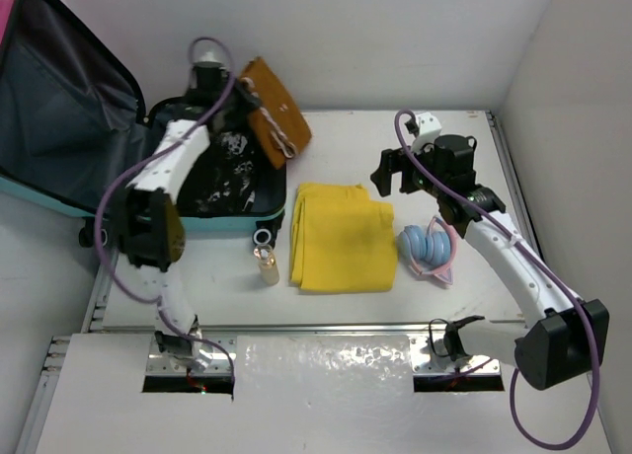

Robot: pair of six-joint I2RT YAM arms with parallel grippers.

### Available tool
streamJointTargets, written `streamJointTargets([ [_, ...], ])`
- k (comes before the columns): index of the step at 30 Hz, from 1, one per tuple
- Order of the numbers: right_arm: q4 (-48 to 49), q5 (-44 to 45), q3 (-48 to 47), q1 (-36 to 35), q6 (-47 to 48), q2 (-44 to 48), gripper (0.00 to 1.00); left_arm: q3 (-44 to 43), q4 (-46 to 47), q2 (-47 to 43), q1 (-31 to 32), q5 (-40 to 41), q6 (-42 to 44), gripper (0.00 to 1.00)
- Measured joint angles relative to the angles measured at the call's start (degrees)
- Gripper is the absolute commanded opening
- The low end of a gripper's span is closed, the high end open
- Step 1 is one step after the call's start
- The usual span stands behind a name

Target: Pack the luggage

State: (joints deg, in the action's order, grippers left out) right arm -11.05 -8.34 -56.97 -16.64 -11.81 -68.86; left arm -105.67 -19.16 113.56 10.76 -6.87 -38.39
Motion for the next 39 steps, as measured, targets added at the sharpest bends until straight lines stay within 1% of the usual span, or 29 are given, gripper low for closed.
streamJointTargets([
  [3,-0.11,0.0,0.9,0.0,-0.11,0.0,0.99,9.9,1.11,-10.1,-5.49,1.55,-0.31,0.0],
  [6,-0.11,-0.26,1.64,-0.02,-0.28,0.0,0.99,20.5,2.19,-20.96,-8.37,4.79,-0.98,0.0],
  [9,-0.04,-1.03,1.99,-0.07,-0.63,0.0,0.99,29.68,3.45,-29.46,-10.88,6.14,-2.23,0.0],
  [11,0.02,-1.68,2.01,-0.17,-0.83,0.0,0.99,34.21,3.98,-32.37,-12.96,6.21,-2.99,0.0],
  [13,0.09,-2.4,2.01,-0.42,-0.9,0.0,0.99,37.68,4.81,-32.74,-14.78,6.73,-3.96,0.0],
  [18,0.0,-3.76,2.01,-0.85,-0.83,0.0,0.99,49.51,9.25,-33.05,-16.13,10.47,-7.65,0.0],
  [19,-0.09,-4.0,2.01,-0.85,-0.81,0.0,0.99,52.09,10.38,-33.55,-16.13,11.08,-8.66,0.07],
  [20,-0.15,-4.17,2.01,-0.85,-0.81,0.0,0.99,54.03,11.34,-34.12,-16.11,11.5,-9.42,0.18],
  [21,-0.2,-4.28,2.01,-0.85,-0.81,0.0,0.99,55.54,12.11,-34.58,-16.11,11.78,-10.14,0.35],
  [22,-0.2,-4.37,2.01,-0.85,-0.81,0.0,0.99,56.46,12.9,-34.91,-16.11,11.85,-10.4,0.75],
  [23,-0.22,-4.5,2.01,-0.85,-0.81,0.0,0.99,57.24,13.51,-35.34,-15.91,11.91,-10.56,0.92],
  [24,-0.22,-4.7,1.99,-0.87,-0.81,-0.07,0.99,57.7,13.57,-35.78,-15.72,11.91,-11.13,0.99],
  [25,-0.26,-5.01,1.88,-0.94,-0.79,-0.26,0.99,57.9,13.05,-36.2,-15.41,11.96,-11.19,1.0],
  [27,-0.74,-5.31,1.18,-1.2,-0.7,-1.22,0.99,57.72,10.67,-37.13,-14.05,13.27,-10.73,1.0],
  [30,-1.73,-5.35,-0.55,-1.86,-0.42,-3.5,0.99,53.24,0.57,-38.66,-10.25,19.04,-8.24,1.0],
  [33,-2.91,-5.35,-2.23,-2.12,-0.11,-5.55,0.99,42.64,-11.23,-39.26,-7.13,25.31,-5.22,1.0],
  [35,-3.82,-5.31,-3.28,-2.25,0.09,-6.36,0.99,33.68,-18.1,-39.47,-6.71,29.11,-2.25,1.0],
  [37,-4.74,-5.18,-4.48,-2.25,0.31,-7.1,0.99,25.4,-21.94,-40.09,-6.73,32.04,0.83,1.0],
  [39,-5.64,-5.16,-5.77,-2.25,0.48,-7.96,0.99,20.24,-23.52,-42.14,-6.73,33.83,4.0,1.0],
])
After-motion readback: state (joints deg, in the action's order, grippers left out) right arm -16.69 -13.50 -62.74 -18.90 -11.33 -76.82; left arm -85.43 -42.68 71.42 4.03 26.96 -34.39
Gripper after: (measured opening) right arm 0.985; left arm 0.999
